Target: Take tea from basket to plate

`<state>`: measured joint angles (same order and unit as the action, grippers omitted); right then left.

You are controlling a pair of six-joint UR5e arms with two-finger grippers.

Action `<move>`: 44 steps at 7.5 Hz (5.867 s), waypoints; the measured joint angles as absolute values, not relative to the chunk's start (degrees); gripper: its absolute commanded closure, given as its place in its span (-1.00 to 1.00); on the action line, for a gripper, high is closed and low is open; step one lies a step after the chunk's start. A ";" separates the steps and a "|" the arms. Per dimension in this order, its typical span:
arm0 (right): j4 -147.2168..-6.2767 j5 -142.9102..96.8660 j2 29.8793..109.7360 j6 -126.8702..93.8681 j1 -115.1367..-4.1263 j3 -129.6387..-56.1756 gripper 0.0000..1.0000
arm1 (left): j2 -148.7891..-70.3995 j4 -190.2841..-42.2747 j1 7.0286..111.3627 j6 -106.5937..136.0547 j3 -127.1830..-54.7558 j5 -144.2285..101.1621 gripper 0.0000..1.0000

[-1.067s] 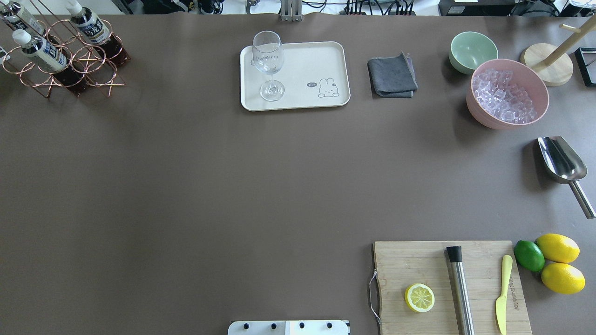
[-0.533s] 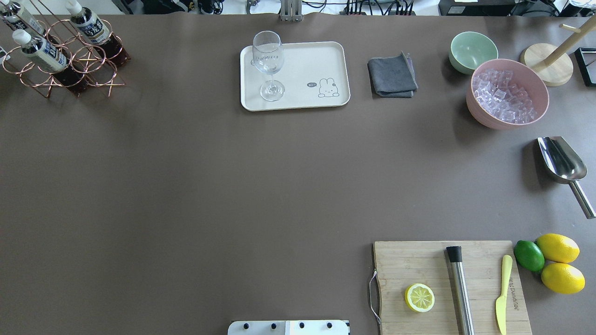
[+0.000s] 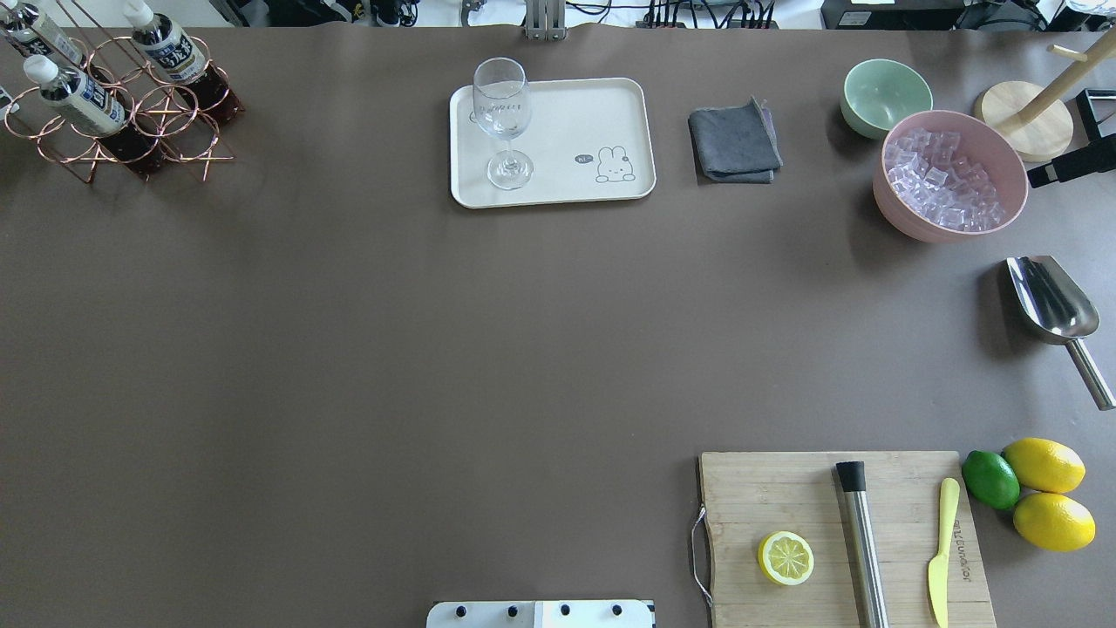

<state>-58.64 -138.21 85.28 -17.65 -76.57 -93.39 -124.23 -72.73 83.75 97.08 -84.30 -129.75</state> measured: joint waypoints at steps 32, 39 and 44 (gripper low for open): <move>-30.42 -136.47 80.68 -18.24 -64.34 -97.14 -0.99 | -130.24 -44.44 83.29 117.20 -111.85 -136.27 1.00; -24.79 -133.57 80.48 -18.05 -63.49 -96.49 -1.00 | -136.99 -41.05 48.94 152.00 -131.31 -132.69 1.00; -22.92 -133.62 80.64 -18.22 -63.48 -96.40 -1.00 | -138.28 -47.54 35.67 162.29 -131.70 -128.79 1.00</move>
